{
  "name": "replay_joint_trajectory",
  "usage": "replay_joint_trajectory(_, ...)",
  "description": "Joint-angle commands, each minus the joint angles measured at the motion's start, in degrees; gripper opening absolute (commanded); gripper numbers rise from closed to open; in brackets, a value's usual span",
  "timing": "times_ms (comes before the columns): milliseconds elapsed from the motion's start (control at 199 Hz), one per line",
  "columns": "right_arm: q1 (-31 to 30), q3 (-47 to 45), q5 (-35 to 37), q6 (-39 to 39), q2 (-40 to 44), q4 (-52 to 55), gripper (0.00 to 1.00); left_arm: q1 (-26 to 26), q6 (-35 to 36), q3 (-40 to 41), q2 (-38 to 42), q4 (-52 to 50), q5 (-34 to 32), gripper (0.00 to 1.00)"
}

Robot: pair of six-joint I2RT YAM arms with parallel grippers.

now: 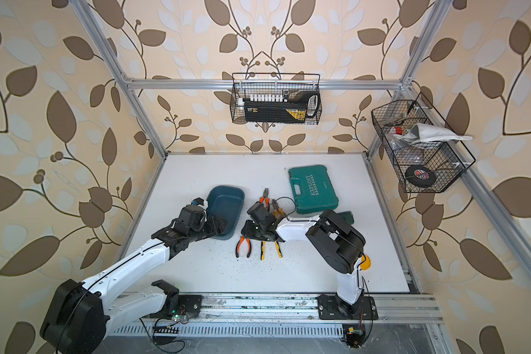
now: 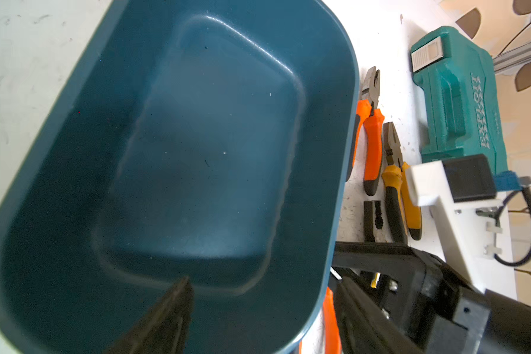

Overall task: Take the pliers out of the storage box
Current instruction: Place the pliers at the center of the board.

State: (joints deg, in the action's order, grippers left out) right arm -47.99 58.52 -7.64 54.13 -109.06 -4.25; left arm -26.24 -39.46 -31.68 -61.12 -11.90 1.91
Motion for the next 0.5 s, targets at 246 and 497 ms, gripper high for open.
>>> replay_joint_trajectory(246,-1.22,-1.7,5.32,-1.65,6.05,7.04,0.41,0.31,0.83,-0.4,-0.75,1.36,1.2,0.76)
replay_joint_trajectory(497,-6.93,3.86,15.14,-8.38,8.07,18.44,0.41,0.24,0.8,-0.41,-1.15,1.44,1.06,0.76)
